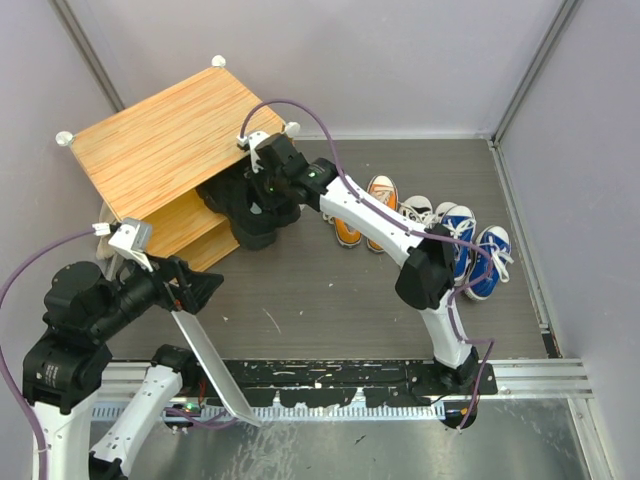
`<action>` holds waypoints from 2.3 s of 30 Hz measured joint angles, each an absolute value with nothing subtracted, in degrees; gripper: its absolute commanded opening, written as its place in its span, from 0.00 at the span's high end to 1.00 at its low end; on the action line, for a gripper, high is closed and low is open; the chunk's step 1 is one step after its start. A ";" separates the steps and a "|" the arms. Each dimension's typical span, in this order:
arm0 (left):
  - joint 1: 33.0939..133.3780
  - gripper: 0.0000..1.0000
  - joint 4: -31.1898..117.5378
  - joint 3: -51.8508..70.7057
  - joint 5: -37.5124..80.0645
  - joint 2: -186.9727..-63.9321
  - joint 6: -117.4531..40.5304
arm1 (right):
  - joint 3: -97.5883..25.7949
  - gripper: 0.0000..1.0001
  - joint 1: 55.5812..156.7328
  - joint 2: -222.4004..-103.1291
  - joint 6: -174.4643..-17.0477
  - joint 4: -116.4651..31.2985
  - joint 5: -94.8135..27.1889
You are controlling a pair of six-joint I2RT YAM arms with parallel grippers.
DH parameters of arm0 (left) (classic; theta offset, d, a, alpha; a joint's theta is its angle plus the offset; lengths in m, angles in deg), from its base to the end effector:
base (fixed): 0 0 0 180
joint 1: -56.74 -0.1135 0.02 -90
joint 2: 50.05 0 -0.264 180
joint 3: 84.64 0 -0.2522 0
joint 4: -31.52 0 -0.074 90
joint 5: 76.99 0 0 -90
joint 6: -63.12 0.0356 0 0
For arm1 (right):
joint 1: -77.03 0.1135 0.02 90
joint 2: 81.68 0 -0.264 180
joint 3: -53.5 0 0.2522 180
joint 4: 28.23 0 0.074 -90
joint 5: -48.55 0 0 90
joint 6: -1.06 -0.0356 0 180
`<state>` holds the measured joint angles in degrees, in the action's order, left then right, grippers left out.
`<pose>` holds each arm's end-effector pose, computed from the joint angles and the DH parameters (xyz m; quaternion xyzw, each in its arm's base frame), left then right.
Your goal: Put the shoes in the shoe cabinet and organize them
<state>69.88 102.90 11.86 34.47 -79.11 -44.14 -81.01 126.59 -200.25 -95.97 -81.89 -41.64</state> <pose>0.0344 -0.0214 0.4157 0.0824 0.7930 -0.2977 0.5252 0.3085 0.3618 0.3476 -0.3249 0.8369 0.2075 0.3886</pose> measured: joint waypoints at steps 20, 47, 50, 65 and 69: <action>69.88 0.02 102.05 12.74 34.49 -78.69 -44.05 | -87.33 0.62 124.58 -207.79 -98.18 -72.21 -39.76; 69.88 0.02 101.18 13.06 34.29 -79.59 -43.57 | -85.08 0.13 124.43 -201.62 -96.17 -63.94 -34.32; 69.88 0.02 101.20 13.06 34.29 -79.78 -43.33 | -85.08 0.13 124.45 -200.14 -96.14 -64.10 -34.27; 69.88 0.02 101.88 12.61 32.87 -80.18 -42.35 | -69.12 0.00 124.06 -186.08 -94.55 -69.60 -43.19; 69.88 0.02 101.92 12.52 31.95 -80.18 -42.32 | -63.00 0.00 123.64 -184.09 -94.20 -68.82 -43.32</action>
<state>69.88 101.92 12.52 31.95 -80.18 -42.32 -63.00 123.64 -184.09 -94.20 -68.82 -43.32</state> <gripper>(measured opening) 0.980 0.998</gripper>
